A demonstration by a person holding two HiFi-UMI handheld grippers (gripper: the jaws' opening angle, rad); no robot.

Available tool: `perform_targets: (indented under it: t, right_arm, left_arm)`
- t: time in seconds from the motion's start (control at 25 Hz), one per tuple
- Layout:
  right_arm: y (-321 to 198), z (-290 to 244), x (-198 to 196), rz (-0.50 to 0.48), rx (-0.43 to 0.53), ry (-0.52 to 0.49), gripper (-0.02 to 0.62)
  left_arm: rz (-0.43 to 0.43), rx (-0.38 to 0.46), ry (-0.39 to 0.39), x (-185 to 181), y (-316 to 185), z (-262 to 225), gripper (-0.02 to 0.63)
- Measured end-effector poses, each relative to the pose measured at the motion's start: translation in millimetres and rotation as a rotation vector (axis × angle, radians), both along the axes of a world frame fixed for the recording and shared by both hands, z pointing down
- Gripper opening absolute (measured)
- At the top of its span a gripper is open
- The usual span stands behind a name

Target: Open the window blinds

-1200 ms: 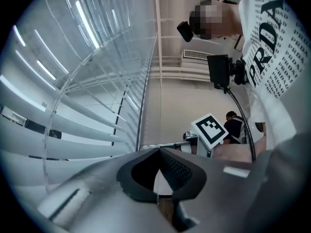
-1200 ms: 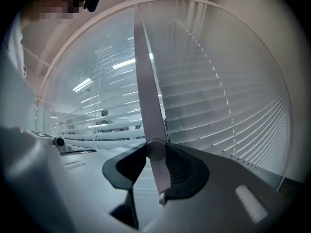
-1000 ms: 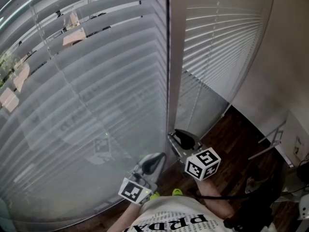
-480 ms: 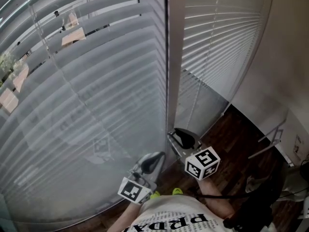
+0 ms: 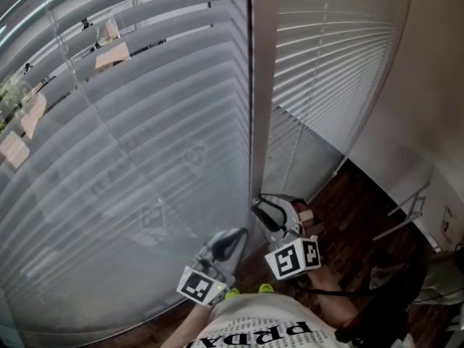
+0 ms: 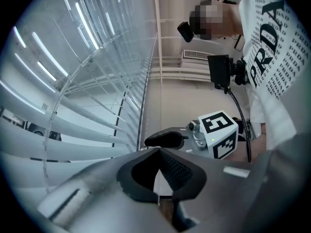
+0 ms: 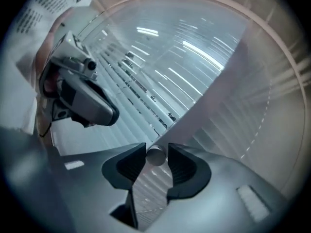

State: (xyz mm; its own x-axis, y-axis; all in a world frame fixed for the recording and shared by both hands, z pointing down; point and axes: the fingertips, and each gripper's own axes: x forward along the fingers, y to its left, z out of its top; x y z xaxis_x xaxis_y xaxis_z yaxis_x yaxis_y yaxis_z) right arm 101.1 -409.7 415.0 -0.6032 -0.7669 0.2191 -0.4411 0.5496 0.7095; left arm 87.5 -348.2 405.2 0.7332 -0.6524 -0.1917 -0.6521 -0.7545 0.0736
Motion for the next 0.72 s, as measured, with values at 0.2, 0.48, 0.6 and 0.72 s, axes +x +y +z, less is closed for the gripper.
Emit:
perform_targets:
  t: [0.2, 0.48, 0.6, 0.72]
  right_arm:
    - [-5.9, 13.0, 4.5, 0.042, 0.113, 0.209, 0.135]
    - [-6.4, 9.3, 3.7, 0.03, 0.15, 0.206, 0.133]
    - [-6.0, 9.3, 3.5, 0.03, 0.15, 0.194, 0.133]
    - [-5.5, 8.6, 3.3, 0.033, 0.137, 0.161, 0.13]
  left_arm:
    - [-0.008, -0.004, 0.004, -1.3, -0.8, 1.2, -0.008]
    - [-0.013, -0.005, 0.0, -3.8, -3.3, -0.7, -0.008]
    - [-0.011, -0.006, 0.0, -3.6, -4.4, 0.0, -0.008]
    - [-0.006, -0.008, 0.002, -2.4, -4.6, 0.1, -0.008]
